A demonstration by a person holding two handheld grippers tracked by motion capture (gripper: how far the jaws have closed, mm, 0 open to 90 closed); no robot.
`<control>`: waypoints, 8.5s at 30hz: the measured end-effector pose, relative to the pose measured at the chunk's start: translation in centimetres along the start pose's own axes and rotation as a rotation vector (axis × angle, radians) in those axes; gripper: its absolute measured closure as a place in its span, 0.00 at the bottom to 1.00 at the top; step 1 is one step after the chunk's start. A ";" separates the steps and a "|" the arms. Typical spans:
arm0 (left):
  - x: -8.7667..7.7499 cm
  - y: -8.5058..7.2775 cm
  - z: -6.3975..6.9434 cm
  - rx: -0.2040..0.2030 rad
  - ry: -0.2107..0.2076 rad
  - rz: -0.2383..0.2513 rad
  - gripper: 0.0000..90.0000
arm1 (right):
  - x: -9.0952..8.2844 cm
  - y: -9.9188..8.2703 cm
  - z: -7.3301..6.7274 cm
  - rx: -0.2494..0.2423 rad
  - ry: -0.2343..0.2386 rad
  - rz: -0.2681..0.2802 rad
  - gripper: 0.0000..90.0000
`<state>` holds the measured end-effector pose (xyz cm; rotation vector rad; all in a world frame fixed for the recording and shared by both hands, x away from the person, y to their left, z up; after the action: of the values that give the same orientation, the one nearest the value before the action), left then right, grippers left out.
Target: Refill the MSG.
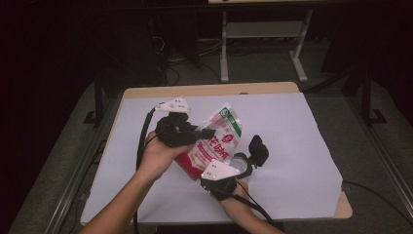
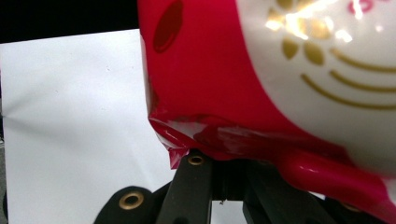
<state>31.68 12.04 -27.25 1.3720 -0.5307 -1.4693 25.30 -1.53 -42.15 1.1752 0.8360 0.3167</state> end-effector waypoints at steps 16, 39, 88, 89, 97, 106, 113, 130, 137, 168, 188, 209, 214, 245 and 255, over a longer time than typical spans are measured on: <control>1.2 0.5 -0.2 -0.025 0.007 -0.040 1.00 | 0.1 -0.2 0.3 0.027 0.014 -0.014 1.00; 2.3 1.1 -0.3 -0.035 0.016 -0.071 1.00 | 0.2 -0.2 0.4 0.039 0.027 -0.006 1.00; 3.8 1.6 -0.1 -0.038 0.029 -0.106 1.00 | 0.3 -0.1 0.4 0.046 0.046 0.016 1.00; 3.8 1.6 -0.1 -0.038 0.030 -0.106 1.00 | 0.3 -0.1 0.4 0.048 0.047 0.016 1.00; 4.1 1.9 -0.1 -0.031 0.034 -0.109 1.00 | 0.2 -0.1 0.6 0.058 0.045 0.017 1.00; 4.4 2.1 -0.3 -0.029 0.037 -0.115 1.00 | 0.2 0.0 0.8 0.077 0.046 0.016 1.00; 4.5 2.1 -0.3 -0.032 0.038 -0.118 1.00 | 0.3 0.0 0.8 0.088 0.049 0.012 1.00; 4.8 2.4 -0.1 -0.023 0.057 -0.137 1.00 | 0.5 0.2 0.6 0.103 0.037 0.026 1.00; 5.0 2.7 0.0 -0.020 0.064 -0.149 1.00 | 0.5 0.3 0.6 0.105 0.037 0.035 1.00; 5.7 3.3 -0.3 -0.037 0.092 -0.167 1.00 | 0.4 0.3 0.9 0.114 0.038 0.046 1.00; 5.8 3.6 -0.3 -0.032 0.109 -0.188 1.00 | 0.5 0.5 1.0 0.118 0.050 0.059 1.00; 6.1 4.1 0.1 -0.013 0.114 -0.215 1.00 | 0.3 0.6 1.2 0.122 0.051 0.072 1.00; 6.3 4.1 0.1 -0.019 0.114 -0.209 1.00 | 0.3 0.6 1.2 0.122 0.051 0.073 1.00; 6.5 4.2 0.2 -0.013 0.113 -0.221 1.00 | 0.2 0.7 1.2 0.118 0.051 0.080 1.00; 6.5 4.2 0.2 -0.014 0.115 -0.221 1.00 | 0.3 0.7 1.2 0.116 0.052 0.080 1.00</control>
<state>34.07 4.70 -26.70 1.5325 -0.3024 -1.5542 26.53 -1.91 -41.46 1.3158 0.8628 0.3693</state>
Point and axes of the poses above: each handheld gripper's, and its own axes: x roughly forward along the jaws, y roughly out of its top, z roughly to its right, the point moved 1 cm from there along x, roughly forward along the jaws, and after that the axes turned 8 degrees about -y, right-handed, at the moved point
